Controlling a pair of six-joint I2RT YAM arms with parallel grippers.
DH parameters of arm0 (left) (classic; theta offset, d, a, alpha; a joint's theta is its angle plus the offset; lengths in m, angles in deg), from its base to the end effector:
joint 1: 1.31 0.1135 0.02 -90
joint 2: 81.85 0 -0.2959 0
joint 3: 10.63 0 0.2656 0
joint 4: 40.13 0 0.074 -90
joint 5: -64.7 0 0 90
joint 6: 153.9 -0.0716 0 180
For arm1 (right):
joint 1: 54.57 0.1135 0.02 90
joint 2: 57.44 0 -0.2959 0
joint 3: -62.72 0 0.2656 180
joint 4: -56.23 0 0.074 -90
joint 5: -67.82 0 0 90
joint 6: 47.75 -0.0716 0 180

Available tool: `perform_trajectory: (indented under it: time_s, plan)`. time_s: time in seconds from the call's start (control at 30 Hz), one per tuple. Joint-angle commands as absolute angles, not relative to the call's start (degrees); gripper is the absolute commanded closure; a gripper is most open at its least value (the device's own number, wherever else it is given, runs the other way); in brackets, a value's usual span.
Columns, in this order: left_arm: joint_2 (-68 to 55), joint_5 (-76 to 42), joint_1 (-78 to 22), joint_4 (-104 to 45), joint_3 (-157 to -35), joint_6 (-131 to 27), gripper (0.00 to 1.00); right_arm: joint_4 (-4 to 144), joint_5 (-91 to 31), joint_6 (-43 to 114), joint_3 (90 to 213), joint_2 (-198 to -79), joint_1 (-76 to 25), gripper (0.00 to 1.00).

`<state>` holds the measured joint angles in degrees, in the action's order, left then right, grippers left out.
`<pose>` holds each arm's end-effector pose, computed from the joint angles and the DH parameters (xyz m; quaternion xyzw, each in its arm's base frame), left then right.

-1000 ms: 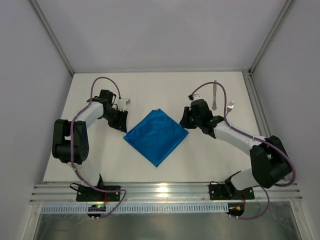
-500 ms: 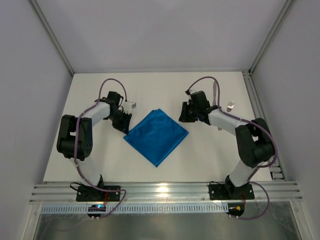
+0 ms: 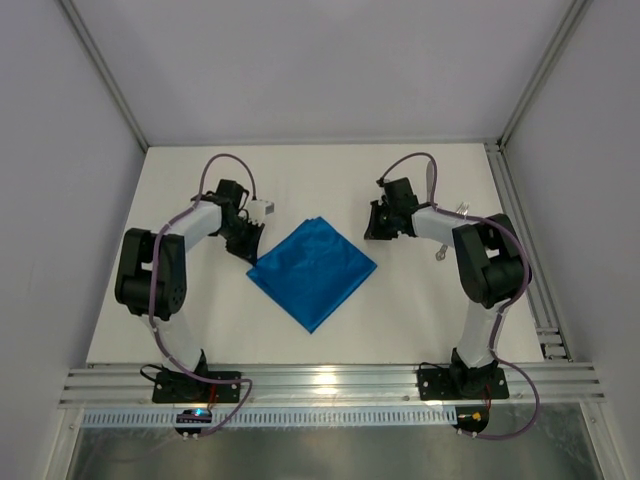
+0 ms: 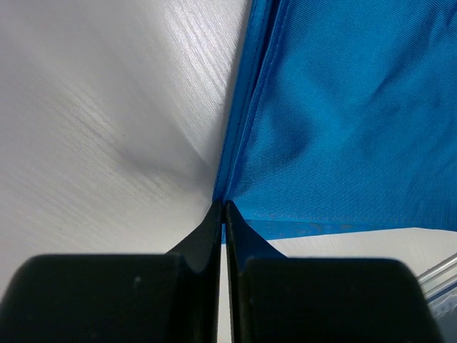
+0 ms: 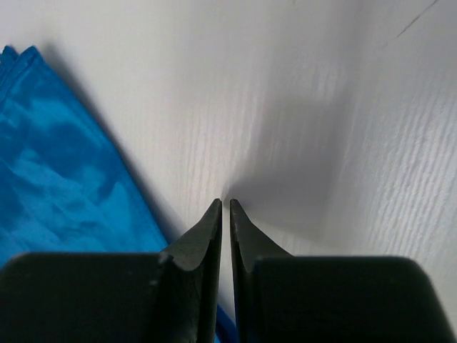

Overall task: Fold the napkin into a case and place the utensils inside
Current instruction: Smooth out the square-folded napkin at the center of the board.

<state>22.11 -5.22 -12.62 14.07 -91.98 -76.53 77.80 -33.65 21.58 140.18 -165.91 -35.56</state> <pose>0.3568 -0.0964 0.1610 0.2225 0.9527 -0.1719 0.1151 0.4010 0.1532 0.1428 -0.0184 0.9428 0.1974 0.2681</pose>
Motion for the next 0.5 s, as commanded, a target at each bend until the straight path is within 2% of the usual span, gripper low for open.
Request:
perform_trajectory:
  time_s: [0.0,0.47]
  plan:
    - [19.3,-4.6,-12.9,16.1,-94.6,-77.9,1.00,77.6,-32.2,19.8,142.3,-167.5,-35.8,0.89]
    - [14.8,-4.8,-13.0,23.0,-91.9,-81.7,0.96,76.2,-32.6,18.4,139.9,-167.8,-35.8,0.92]
